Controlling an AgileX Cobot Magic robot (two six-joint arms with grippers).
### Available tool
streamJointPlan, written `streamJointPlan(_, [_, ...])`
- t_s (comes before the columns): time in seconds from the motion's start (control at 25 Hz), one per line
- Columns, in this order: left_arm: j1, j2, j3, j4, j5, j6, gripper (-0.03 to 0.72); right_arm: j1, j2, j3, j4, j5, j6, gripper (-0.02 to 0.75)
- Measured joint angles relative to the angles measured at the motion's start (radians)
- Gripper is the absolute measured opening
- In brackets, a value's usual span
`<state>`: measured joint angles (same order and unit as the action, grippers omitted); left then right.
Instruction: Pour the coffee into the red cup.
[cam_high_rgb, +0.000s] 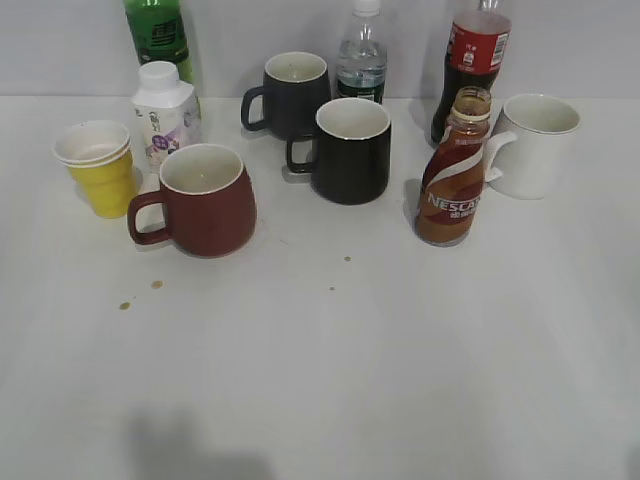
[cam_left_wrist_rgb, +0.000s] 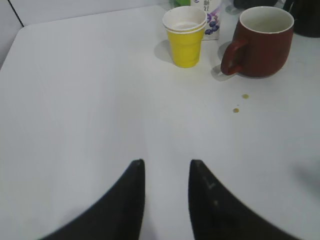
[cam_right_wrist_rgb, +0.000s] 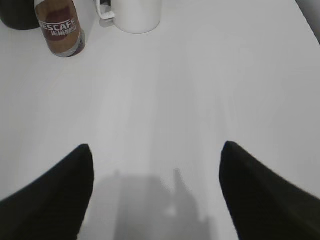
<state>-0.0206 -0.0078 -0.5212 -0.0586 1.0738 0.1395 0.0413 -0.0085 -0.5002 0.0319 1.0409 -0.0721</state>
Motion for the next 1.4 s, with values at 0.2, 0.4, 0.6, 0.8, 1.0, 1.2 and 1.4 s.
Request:
streamJointPlan(0.2, [0.0,0.0,0.0,0.0,0.0,0.0,0.239,0.0,0.0,0.0,0.0,0.0,0.0,0.587])
streamJointPlan(0.4, [0.0,0.0,0.0,0.0,0.0,0.0,0.239,0.0,0.0,0.0,0.0,0.0,0.0,0.587])
streamJointPlan(0.6, [0.0,0.0,0.0,0.0,0.0,0.0,0.239,0.0,0.0,0.0,0.0,0.0,0.0,0.587])
streamJointPlan(0.8, [0.0,0.0,0.0,0.0,0.0,0.0,0.239,0.0,0.0,0.0,0.0,0.0,0.0,0.587])
streamJointPlan(1.0, [0.0,0.0,0.0,0.0,0.0,0.0,0.239,0.0,0.0,0.0,0.0,0.0,0.0,0.587])
streamJointPlan(1.2, [0.0,0.0,0.0,0.0,0.0,0.0,0.239,0.0,0.0,0.0,0.0,0.0,0.0,0.587])
streamJointPlan(1.4, [0.0,0.0,-0.006,-0.007,-0.01,0.0,0.239,0.0,0.0,0.0,0.0,0.0,0.0,0.587])
